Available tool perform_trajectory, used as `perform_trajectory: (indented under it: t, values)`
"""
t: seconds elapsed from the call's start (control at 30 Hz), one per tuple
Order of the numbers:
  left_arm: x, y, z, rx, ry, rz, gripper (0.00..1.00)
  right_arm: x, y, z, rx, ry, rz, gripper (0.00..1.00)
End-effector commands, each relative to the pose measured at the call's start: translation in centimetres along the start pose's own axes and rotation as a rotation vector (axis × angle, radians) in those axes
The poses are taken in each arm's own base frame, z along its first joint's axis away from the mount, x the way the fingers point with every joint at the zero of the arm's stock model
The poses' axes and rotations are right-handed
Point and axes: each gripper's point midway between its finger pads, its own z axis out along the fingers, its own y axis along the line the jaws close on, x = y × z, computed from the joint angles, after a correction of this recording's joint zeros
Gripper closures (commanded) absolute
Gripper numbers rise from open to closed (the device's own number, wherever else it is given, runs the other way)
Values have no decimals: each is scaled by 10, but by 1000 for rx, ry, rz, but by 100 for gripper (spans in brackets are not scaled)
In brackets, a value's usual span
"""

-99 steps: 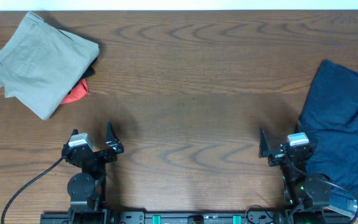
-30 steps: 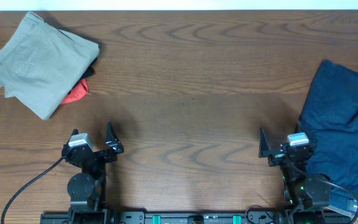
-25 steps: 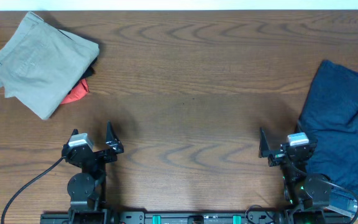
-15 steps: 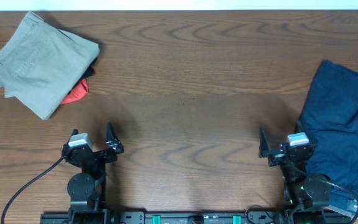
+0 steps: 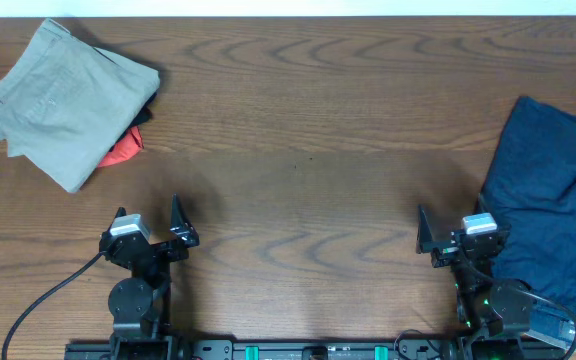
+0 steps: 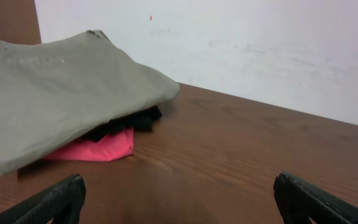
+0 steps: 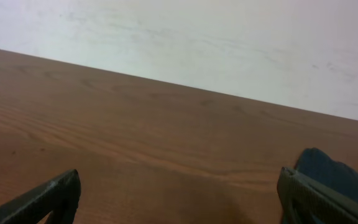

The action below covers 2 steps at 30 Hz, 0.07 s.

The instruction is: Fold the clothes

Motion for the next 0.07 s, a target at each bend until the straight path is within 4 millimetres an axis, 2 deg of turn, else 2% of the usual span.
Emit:
perform_trajectory:
  t: [0.0,0.03]
  values:
    - [16,7,1,-27,47,27,2,0,-4,0,13,-1,12,1]
    - [16,7,1,-27,47,27,2,0,-4,0,13,-1,12,1]
